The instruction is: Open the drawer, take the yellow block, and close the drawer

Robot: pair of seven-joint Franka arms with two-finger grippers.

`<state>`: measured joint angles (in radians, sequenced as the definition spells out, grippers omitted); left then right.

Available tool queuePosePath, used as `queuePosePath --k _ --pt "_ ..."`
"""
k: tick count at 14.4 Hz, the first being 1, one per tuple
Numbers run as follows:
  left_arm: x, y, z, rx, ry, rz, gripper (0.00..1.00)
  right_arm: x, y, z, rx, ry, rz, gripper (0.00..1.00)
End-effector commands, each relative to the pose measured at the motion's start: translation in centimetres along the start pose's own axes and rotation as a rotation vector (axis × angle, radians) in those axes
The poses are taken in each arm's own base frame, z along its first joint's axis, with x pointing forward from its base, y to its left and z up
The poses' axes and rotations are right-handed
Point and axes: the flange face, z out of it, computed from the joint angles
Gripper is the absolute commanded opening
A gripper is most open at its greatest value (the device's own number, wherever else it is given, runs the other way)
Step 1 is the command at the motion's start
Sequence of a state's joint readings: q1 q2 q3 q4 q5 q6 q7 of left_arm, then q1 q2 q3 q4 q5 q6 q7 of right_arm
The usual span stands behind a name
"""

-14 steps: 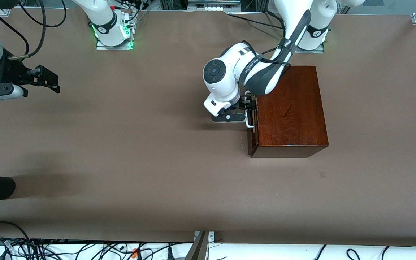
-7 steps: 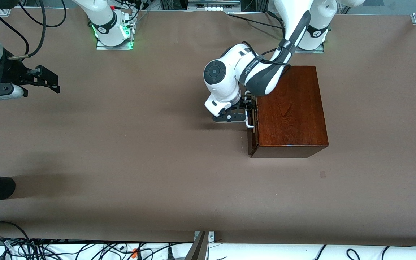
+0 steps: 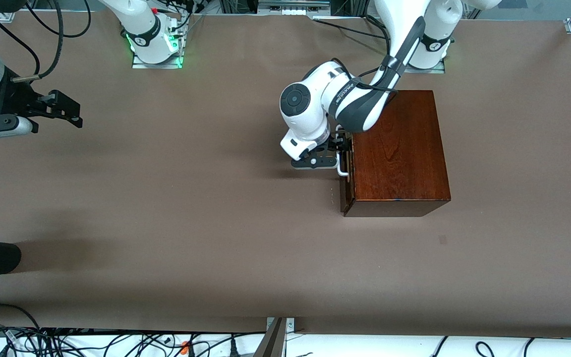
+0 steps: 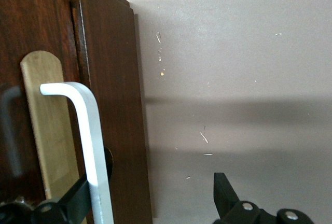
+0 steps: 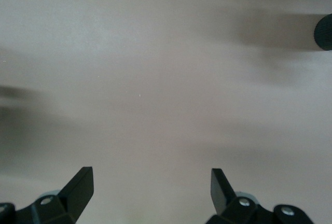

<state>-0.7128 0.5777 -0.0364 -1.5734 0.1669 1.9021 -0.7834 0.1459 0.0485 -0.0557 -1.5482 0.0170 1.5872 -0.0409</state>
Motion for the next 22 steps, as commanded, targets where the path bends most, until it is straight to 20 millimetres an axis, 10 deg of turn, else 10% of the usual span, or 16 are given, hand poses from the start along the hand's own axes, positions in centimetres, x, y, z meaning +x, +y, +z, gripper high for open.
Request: queuePosePath --k 1,22 --pt "0.1 0.9 0.8 0.006 0.037 -0.004 1.00 -0.1 0.2 -0.5 0.006 -0.002 0.005 1.00" --pt "-0.5 7.5 -1.0 -0.250 0.088 -0.056 1.00 0.0 0.2 -0.4 0.006 -0.004 0.005 1.00"
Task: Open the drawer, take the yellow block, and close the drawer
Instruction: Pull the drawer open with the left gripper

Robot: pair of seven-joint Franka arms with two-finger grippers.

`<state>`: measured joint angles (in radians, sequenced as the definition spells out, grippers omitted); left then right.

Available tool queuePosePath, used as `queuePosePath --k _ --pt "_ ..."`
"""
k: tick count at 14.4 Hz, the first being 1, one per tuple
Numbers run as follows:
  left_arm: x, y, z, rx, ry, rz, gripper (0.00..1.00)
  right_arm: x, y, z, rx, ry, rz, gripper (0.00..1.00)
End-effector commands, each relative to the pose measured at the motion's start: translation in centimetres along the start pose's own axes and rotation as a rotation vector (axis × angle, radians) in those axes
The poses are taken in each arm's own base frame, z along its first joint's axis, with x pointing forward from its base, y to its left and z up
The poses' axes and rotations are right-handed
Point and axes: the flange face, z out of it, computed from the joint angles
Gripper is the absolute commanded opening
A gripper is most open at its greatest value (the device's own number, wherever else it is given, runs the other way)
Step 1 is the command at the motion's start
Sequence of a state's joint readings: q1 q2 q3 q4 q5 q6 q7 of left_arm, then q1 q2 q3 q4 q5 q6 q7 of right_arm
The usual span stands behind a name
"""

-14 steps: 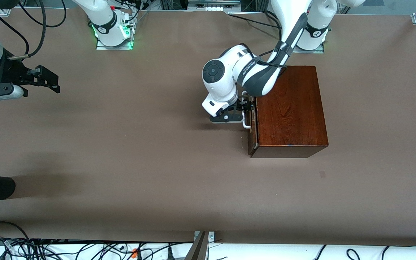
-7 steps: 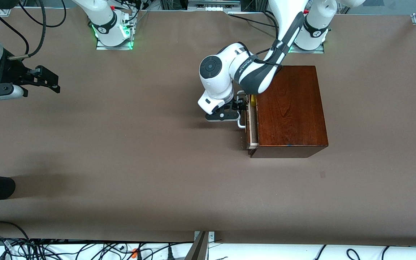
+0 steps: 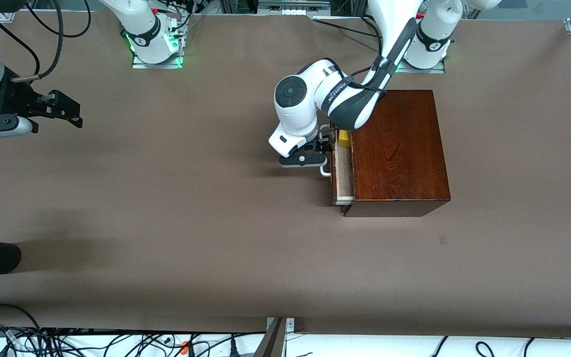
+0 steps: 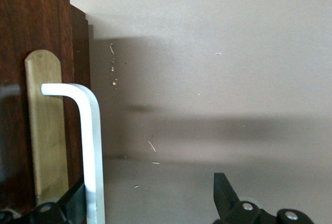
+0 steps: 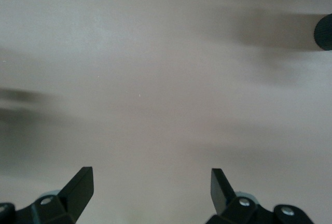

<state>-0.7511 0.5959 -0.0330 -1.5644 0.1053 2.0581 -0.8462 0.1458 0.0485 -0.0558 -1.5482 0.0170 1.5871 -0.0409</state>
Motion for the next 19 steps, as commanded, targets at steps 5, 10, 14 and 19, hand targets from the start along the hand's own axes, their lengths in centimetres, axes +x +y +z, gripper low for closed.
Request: queuePosePath --k 5,10,14,19 --pt "-1.5 6.8 0.7 -0.152 -0.006 0.002 1.00 0.0 0.2 -0.4 0.006 -0.004 0.005 1.00" --pt "-0.7 7.0 -1.3 -0.176 0.020 0.007 1.00 -0.1 0.2 -0.5 0.006 -0.002 0.006 1.00" --pt "-0.7 7.2 -1.3 -0.181 0.018 0.004 1.00 -0.1 0.2 -0.5 0.006 -0.002 0.006 1.00" --pt "-0.4 7.5 -2.9 -0.207 0.035 0.000 1.00 0.0 0.2 -0.4 0.006 -0.004 0.007 1.00"
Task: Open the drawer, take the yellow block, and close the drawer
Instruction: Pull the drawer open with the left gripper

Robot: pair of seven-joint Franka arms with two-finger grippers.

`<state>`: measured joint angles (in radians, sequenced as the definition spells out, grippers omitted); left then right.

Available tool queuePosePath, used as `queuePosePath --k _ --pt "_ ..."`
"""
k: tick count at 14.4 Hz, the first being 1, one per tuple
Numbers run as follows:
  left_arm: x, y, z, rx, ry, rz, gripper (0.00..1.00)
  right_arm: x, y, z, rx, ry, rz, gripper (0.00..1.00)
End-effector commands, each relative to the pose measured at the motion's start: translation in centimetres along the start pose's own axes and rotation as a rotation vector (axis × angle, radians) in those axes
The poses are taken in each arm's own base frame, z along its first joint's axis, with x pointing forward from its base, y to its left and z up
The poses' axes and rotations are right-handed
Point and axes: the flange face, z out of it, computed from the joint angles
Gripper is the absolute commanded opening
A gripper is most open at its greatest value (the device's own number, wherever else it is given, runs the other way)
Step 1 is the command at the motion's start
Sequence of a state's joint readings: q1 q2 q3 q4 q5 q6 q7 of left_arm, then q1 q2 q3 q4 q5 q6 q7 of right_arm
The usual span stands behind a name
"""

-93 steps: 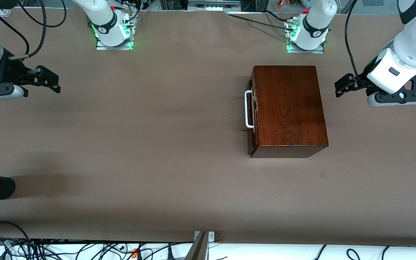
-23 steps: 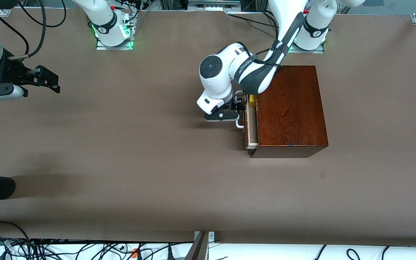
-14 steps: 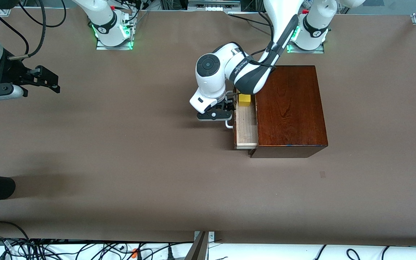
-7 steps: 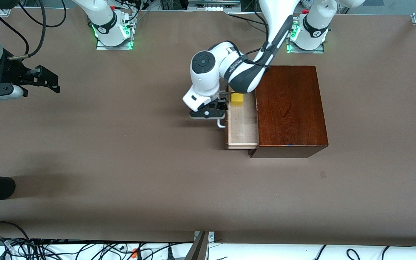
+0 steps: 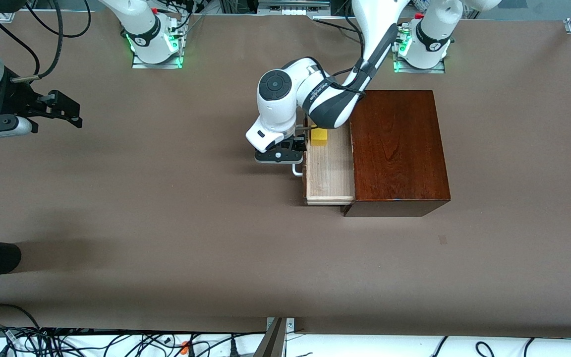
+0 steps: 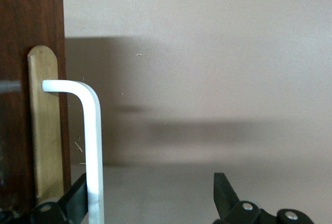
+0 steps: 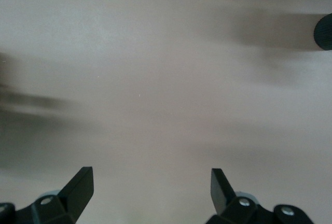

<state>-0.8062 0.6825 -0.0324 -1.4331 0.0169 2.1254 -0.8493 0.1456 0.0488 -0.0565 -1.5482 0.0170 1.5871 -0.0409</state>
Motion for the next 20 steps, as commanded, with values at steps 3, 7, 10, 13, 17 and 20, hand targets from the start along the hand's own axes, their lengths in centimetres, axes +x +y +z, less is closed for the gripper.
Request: queuePosePath --k 3,7,10,13,17,20 --pt "0.5 2.4 -2.2 -0.089 0.011 -0.011 1.00 -0.1 0.2 -0.5 0.006 -0.002 0.006 1.00" --pt "0.0 1.5 -3.7 -0.035 -0.026 -0.005 1.00 0.0 0.2 -0.4 0.006 -0.004 0.006 1.00" --pt "-0.4 -0.3 -9.5 0.004 -0.049 0.010 1.00 -0.1 0.2 -0.5 0.006 -0.002 0.006 1.00" --pt "-0.8 -1.5 -11.2 0.036 -0.085 0.179 1.00 -0.1 0.2 -0.5 0.006 -0.002 0.006 1.00" --pt "1.4 -5.4 -14.1 0.049 -0.109 0.191 1.00 -0.1 -0.1 -0.6 0.009 -0.001 0.004 1.00" --pt "4.9 -12.1 -17.8 0.056 -0.133 0.174 1.00 -0.1 -0.5 -0.6 0.034 -0.003 0.001 1.00"
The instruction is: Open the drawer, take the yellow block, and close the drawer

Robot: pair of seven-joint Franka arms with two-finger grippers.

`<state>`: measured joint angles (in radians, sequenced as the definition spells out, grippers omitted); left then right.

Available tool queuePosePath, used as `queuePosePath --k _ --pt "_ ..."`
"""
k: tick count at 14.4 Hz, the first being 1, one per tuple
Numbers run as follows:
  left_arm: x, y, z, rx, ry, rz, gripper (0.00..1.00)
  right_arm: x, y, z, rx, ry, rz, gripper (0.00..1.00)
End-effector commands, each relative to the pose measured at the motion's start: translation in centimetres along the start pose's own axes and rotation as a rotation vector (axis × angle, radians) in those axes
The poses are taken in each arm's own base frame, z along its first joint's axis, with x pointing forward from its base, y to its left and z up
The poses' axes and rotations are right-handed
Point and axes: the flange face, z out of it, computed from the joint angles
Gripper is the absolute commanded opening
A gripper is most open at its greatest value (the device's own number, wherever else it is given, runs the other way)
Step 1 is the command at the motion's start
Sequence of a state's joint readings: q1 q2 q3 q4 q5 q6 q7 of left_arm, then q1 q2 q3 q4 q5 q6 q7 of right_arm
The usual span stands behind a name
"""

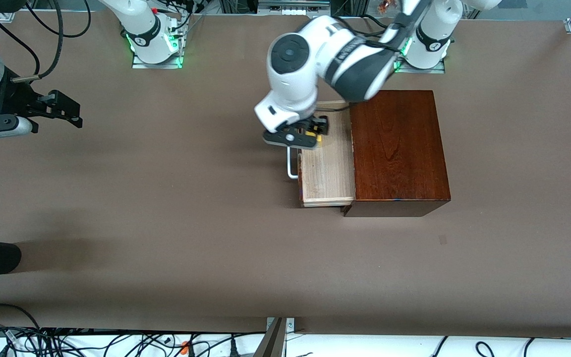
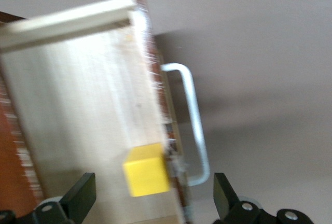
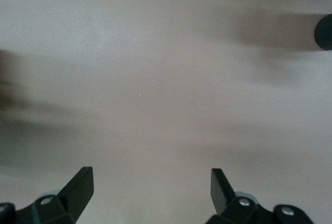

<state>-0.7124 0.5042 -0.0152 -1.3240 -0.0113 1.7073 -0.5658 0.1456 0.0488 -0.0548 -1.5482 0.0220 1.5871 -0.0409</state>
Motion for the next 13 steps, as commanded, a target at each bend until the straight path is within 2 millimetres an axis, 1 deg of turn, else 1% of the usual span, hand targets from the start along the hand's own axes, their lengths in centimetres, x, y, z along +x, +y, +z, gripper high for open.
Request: queuePosePath --k 1,3,4,5,6,8,9,10,11,12,13 --pt "1.2 -8.0 -4.4 -0.019 -0.025 -0.002 1.00 -0.2 -0.5 -0.6 0.041 -0.002 0.002 1.00" --pt "2.0 -13.7 -6.9 -0.031 -0.025 -0.040 1.00 -0.3 -1.2 -0.8 0.048 -0.001 -0.007 1.00" --pt "2.4 -17.0 -8.4 -0.042 -0.015 -0.044 1.00 -0.2 -1.6 -0.7 0.048 -0.001 -0.016 1.00" --pt "2.7 -19.8 -9.2 -0.049 -0.010 -0.025 1.00 -0.2 -1.6 -0.7 0.049 -0.001 -0.019 1.00" --pt "3.0 -22.7 -9.9 -0.055 -0.007 -0.017 1.00 -0.2 -2.2 -0.5 0.051 -0.005 -0.030 1.00" --pt "3.1 -27.9 -11.1 -0.065 -0.001 -0.054 1.00 0.1 -4.9 -0.1 0.101 -0.004 -0.071 1.00" --pt "3.2 -30.4 -11.0 -0.066 -0.016 -0.078 1.00 0.3 -6.5 0.4 0.112 -0.013 -0.098 1.00" --pt "3.1 -32.4 -11.3 -0.072 -0.018 -0.083 1.00 0.4 -8.5 0.7 0.117 -0.015 -0.129 1.00" --pt "2.4 -33.9 -12.7 -0.072 0.007 -0.085 1.00 0.1 -10.6 0.8 0.135 -0.019 -0.162 1.00" --pt "1.8 -35.4 -12.9 -0.071 0.008 -0.104 1.00 0.2 -13.4 1.5 0.156 -0.025 -0.205 1.00" --pt "1.2 -37.0 -12.8 -0.056 0.007 -0.123 1.00 0.1 -16.6 2.0 0.156 -0.010 -0.255 1.00"
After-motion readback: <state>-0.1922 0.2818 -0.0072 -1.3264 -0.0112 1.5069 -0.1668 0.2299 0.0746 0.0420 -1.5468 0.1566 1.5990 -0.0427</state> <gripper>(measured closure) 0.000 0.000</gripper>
